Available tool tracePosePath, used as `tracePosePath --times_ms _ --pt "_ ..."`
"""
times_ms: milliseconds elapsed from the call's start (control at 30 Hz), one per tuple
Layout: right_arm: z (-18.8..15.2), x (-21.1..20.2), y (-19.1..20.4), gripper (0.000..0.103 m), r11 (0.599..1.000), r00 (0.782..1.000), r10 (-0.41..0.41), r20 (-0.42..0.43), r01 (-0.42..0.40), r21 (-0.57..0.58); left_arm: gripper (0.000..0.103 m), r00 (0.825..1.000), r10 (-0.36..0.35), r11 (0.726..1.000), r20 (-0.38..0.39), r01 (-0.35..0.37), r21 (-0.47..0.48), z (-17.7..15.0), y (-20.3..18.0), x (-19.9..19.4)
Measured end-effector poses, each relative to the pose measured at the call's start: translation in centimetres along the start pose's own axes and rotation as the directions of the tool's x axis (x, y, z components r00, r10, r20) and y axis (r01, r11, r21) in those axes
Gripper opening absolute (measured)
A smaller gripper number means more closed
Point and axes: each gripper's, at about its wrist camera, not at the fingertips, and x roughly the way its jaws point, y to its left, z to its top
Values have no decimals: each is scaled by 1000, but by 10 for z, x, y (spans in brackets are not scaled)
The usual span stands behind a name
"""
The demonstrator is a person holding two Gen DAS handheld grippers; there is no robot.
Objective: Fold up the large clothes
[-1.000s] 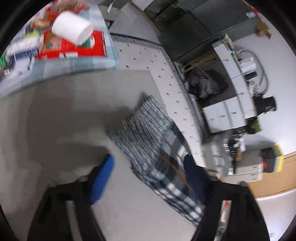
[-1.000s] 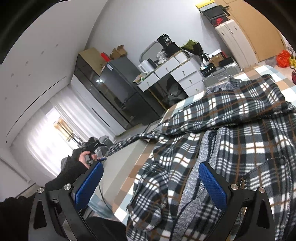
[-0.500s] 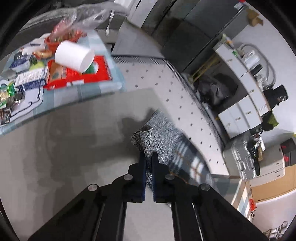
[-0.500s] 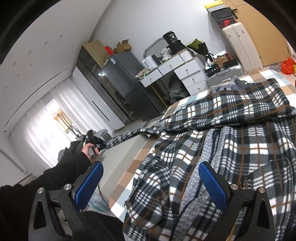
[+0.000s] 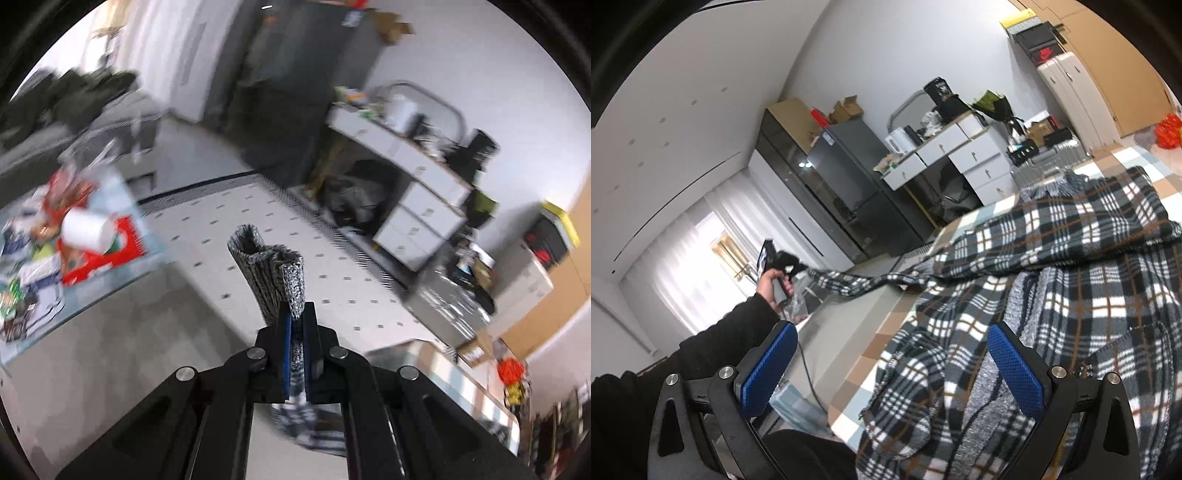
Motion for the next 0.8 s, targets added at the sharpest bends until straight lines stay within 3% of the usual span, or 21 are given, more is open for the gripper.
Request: tracePosePath --times_ms 300,500,667,800 --pt "-1 -17 5 103 999 999 39 26 -39 4 0 985 -173 965 -17 172 199 -24 -126 -45" --pt "4 -32 9 103 1000 998 20 55 -19 -21 0 958 -275 896 -78 285 340 -57 -217 -73" --pt "13 -59 3 103 1000 990 0 141 2 -10 0 920 -345 816 -189 393 424 -107 -285 -78" --pt "22 -84 -10 103 999 978 -3 211 -3 32 0 869 -379 768 -318 487 415 -160 -323 -63"
